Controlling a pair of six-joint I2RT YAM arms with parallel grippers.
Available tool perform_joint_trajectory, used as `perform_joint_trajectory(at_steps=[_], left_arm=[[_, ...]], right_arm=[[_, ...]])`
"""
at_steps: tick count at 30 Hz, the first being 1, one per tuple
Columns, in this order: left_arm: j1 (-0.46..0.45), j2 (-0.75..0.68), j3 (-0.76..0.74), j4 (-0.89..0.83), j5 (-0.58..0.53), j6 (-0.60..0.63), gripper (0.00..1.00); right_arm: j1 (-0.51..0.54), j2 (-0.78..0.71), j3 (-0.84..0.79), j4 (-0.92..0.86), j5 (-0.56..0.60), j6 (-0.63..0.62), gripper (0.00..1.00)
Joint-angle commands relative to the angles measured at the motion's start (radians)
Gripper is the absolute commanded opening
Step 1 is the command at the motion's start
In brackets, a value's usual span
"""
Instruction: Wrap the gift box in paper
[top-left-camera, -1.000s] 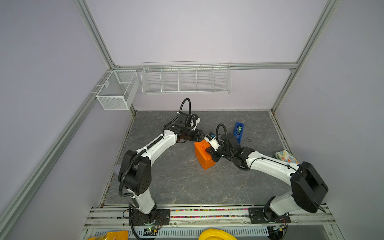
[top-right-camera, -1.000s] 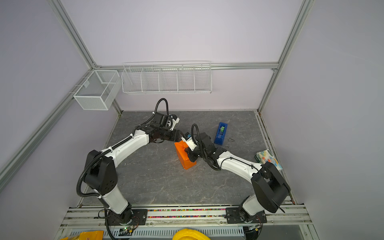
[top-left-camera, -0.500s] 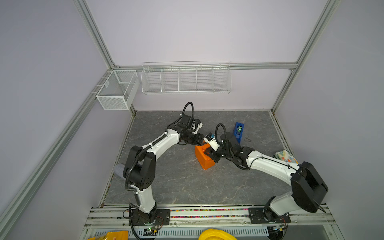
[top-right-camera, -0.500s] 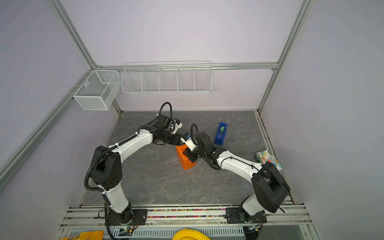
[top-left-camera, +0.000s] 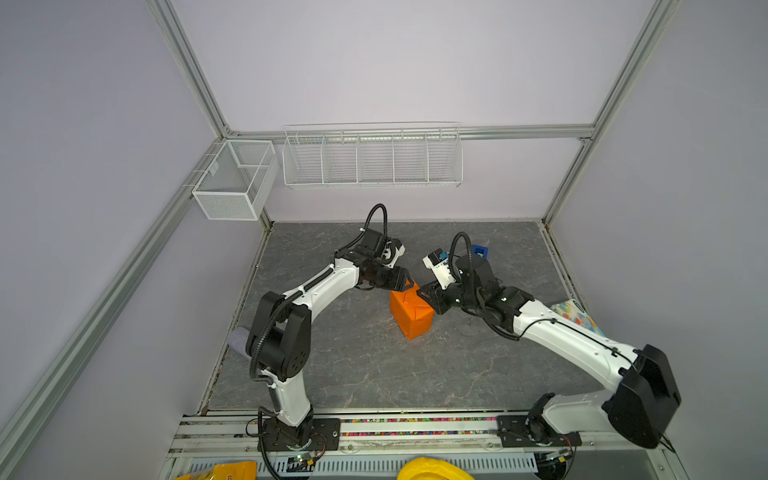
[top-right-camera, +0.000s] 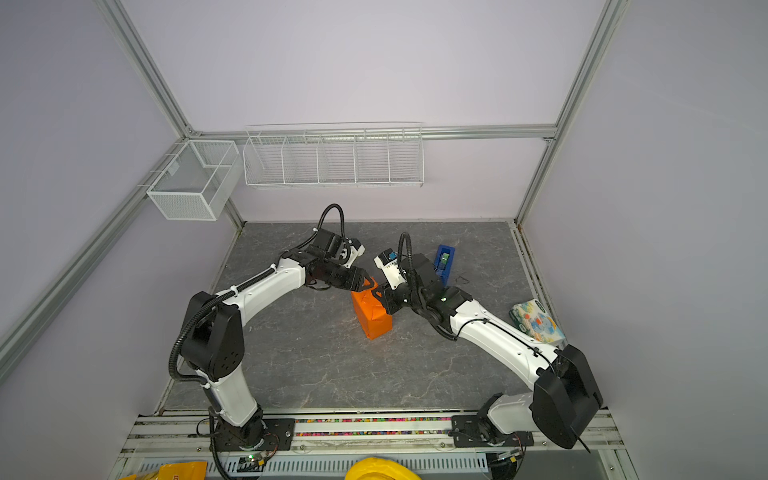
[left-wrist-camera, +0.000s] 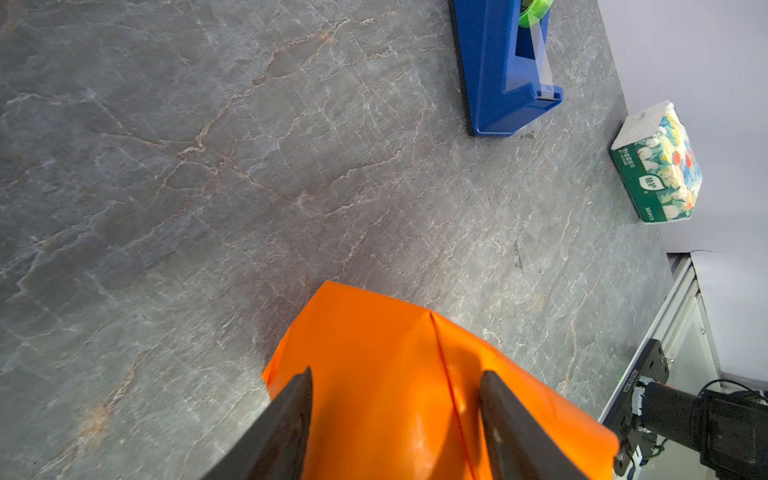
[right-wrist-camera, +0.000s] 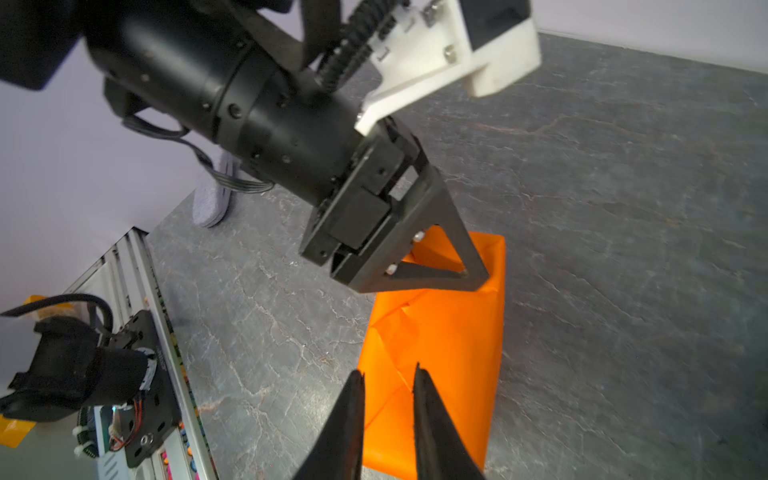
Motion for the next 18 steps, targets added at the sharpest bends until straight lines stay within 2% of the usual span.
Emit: perform_joint_trajectory(at_steps=[1, 6, 12, 18], left_arm=[[0.002, 0.044, -0.014, -0.112, -0.069, 0.039, 0.63], [0.002, 0.038, -0.021, -0.111, -0.074, 0.041, 0.63], [0.003, 0.039, -0.027, -0.111, -0.079, 0.039, 0.63], [0.003, 0.038, -0.032, -0.111, -0.084, 0.038, 0.62]], right_arm=[[-0.002, 0.034, 0.008, -0.108, 0.070, 0.151, 0.18], [0.006, 0.078, -0.013, -0.140, 0.108, 0.252, 0.13], [0.030, 0.137, 0.012, -0.138, 0.083, 0.245, 0.12], [0.037, 0.116, 0.045, -0.135, 0.103, 0.236, 0.12]])
